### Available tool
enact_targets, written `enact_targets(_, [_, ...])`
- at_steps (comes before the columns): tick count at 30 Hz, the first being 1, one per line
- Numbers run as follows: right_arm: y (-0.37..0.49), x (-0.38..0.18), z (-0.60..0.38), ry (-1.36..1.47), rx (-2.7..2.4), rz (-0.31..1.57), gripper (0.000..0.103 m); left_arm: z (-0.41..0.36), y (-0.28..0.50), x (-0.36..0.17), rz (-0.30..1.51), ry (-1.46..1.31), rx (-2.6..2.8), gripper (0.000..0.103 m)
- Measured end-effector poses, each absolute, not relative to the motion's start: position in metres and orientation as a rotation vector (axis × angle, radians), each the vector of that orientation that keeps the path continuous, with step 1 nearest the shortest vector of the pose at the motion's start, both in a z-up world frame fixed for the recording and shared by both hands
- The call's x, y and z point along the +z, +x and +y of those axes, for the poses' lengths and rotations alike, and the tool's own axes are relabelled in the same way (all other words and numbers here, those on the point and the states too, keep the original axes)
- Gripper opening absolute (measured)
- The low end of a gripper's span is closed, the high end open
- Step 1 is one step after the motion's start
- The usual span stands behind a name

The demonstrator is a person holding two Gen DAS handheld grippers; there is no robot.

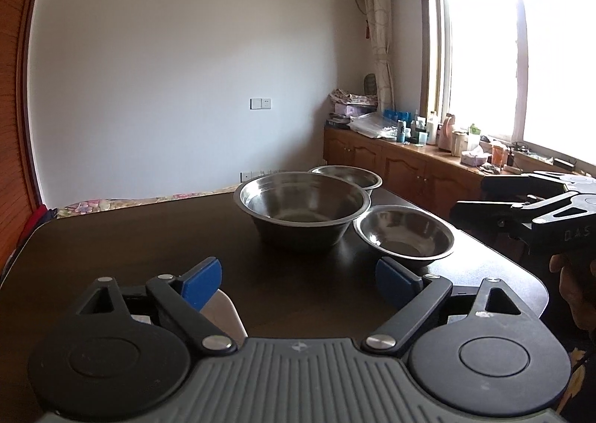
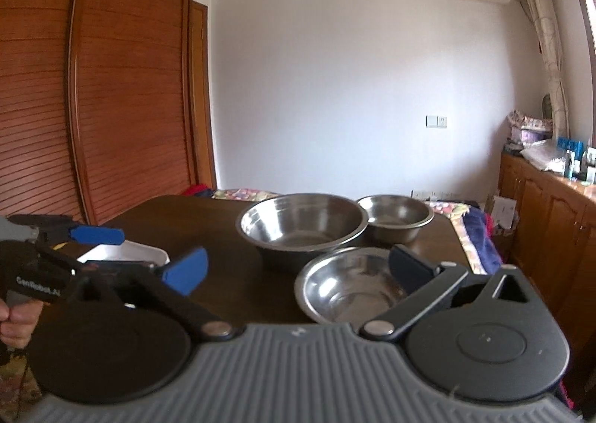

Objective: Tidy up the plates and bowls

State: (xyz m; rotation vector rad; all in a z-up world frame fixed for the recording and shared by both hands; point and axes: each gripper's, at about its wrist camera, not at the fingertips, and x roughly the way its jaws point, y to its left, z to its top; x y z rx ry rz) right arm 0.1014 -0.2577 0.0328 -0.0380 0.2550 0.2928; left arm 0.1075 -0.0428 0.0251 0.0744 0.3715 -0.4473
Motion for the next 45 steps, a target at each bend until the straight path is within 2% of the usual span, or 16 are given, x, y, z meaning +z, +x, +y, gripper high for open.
enact_targets(15, [0.152, 0.037, -0.269, -0.015, 0.302, 0.288, 0.103, -0.043, 0.179, 0.037, 0.455, 0.059, -0.432, 0.102])
enact_targets(20, [0.179, 0.039, -0.274, -0.027, 0.312, 0.320, 0.103, -0.047, 0.207, 0.043, 0.486, 0.060, -0.439, 0.089])
enact_targets(23, [0.198, 0.042, -0.278, -0.027, 0.329, 0.362, 0.102, -0.053, 0.221, 0.044, 0.500, 0.074, -0.439, 0.085])
enact_targets(25, [0.211, 0.043, -0.281, -0.021, 0.340, 0.391, 0.088, -0.057, 0.230, 0.044, 0.509, 0.085, -0.439, 0.084])
enact_targets(31, [0.245, 0.041, -0.288, -0.008, 0.364, 0.491, 0.075, -0.068, 0.252, 0.042, 0.538, 0.119, -0.434, 0.078])
enact_targets(45, [0.284, 0.031, -0.292, 0.059, 0.424, 0.634, 0.067, -0.069, 0.288, 0.033, 0.613, 0.075, -0.409, 0.076])
